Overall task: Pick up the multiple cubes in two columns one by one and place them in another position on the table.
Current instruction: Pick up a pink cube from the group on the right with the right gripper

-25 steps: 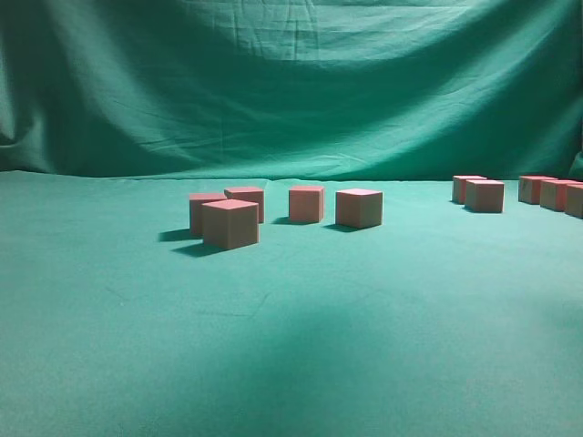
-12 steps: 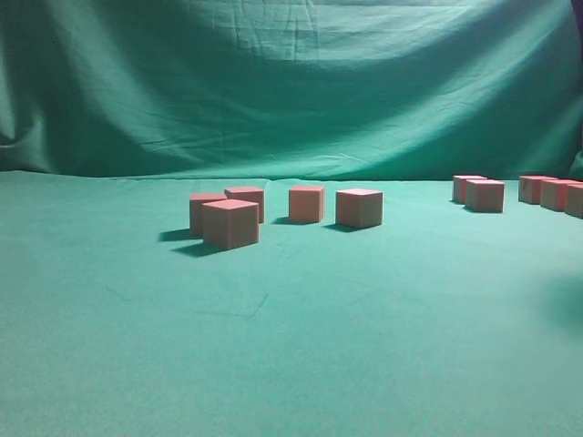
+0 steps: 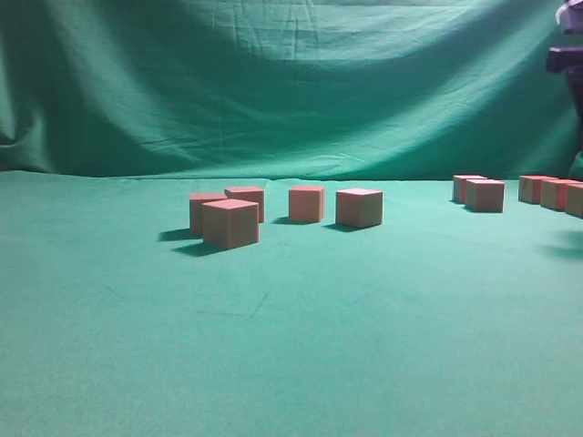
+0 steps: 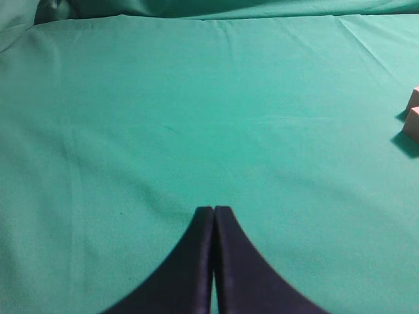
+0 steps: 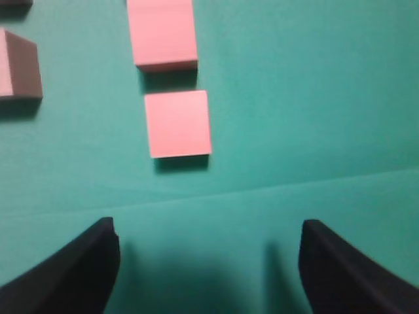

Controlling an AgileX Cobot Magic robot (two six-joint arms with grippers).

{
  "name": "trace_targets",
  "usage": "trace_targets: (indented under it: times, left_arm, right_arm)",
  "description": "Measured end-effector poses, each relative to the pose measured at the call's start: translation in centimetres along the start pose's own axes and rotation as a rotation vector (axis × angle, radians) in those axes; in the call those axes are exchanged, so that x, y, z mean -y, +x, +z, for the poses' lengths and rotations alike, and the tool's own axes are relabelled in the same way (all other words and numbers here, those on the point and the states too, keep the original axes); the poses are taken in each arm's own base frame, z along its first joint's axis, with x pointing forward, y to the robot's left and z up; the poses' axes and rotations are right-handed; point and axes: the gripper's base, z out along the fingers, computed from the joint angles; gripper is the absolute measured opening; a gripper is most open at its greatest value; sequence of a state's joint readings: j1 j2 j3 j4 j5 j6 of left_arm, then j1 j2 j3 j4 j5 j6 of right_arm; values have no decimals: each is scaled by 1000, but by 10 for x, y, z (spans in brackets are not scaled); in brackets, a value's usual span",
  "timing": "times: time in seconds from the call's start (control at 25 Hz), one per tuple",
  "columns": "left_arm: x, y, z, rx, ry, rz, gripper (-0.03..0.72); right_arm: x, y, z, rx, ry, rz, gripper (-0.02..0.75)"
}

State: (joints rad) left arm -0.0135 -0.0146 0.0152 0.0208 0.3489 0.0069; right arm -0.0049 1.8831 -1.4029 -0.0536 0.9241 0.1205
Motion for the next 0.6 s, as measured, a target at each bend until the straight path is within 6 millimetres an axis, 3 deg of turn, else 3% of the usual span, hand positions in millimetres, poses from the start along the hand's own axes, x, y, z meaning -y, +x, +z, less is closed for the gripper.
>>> trace_targets:
  times: [0.28,0.6]
  left_arm:
    - [0,0,0,0,0,0,0]
    - [0,0,0,0,0,0,0]
  right_arm:
    - [-3,-11,23,74,-16,2,563]
    - [-5,-17,52,46,-24,7,563]
